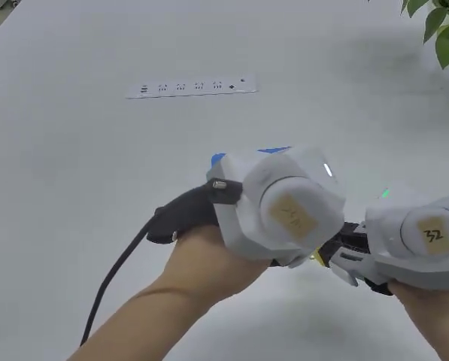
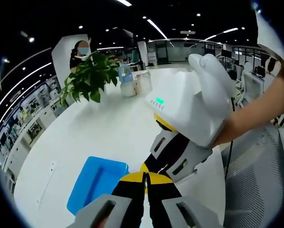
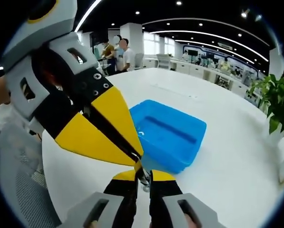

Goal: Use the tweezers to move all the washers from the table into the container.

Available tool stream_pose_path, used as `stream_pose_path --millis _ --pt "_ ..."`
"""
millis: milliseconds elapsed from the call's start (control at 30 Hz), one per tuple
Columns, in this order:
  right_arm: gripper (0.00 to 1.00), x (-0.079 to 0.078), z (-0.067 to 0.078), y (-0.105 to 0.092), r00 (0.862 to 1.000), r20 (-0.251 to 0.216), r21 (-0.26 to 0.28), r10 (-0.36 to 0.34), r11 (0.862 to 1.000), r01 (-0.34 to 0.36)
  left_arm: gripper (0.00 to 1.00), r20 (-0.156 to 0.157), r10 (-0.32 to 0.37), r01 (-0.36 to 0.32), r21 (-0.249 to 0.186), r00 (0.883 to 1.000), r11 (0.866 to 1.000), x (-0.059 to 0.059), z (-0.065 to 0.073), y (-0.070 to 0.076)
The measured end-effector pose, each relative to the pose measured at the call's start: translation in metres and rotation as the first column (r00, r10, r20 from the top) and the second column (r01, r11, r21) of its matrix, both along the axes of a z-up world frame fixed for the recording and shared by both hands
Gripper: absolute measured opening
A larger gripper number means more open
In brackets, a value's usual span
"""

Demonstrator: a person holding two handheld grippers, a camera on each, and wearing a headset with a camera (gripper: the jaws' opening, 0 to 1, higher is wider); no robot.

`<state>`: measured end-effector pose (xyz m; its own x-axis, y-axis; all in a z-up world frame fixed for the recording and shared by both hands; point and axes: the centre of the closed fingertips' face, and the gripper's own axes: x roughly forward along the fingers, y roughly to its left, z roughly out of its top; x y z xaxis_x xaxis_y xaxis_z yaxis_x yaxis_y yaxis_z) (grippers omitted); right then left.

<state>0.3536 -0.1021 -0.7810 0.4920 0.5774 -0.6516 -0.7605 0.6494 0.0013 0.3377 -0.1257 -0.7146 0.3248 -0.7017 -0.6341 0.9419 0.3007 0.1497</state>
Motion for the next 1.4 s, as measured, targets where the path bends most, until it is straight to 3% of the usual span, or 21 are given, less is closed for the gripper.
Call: stream_pose_path --millis 300,467,633,900,1167,1400 --pt "0.04 0.001 0.003 -0.004 1.000 0.008 -0.018 -0.004 1.000 0.004 0.00 0.037 -0.049 0.048 0.035 0.998 0.998 -0.002 0.003 -0.009" --pt "0.03 0.005 0.018 -0.001 0.999 0.033 -0.016 0.005 1.000 -0.004 0.00 0.045 -0.033 0.032 0.007 0.998 0.999 0.002 0.017 -0.005" --pt "0.03 0.010 0.035 0.001 0.998 0.065 -0.016 0.017 1.000 -0.016 0.00 0.079 -0.023 0.024 -0.014 0.997 1.000 0.004 0.035 -0.004" --pt "0.03 0.017 0.057 0.000 0.994 0.108 -0.009 0.013 1.000 -0.012 0.00 0.125 -0.019 0.023 -0.029 0.992 0.999 0.010 0.054 -0.006" --pt "0.03 0.035 0.070 0.005 0.988 0.153 -0.027 0.028 0.999 -0.024 0.00 0.168 0.001 0.006 -0.036 0.986 0.999 0.025 0.067 -0.001" --pt "0.03 0.050 0.067 0.009 0.987 0.159 -0.029 0.022 0.999 -0.017 0.00 0.176 0.016 -0.012 -0.025 0.984 1.000 0.039 0.063 0.002"
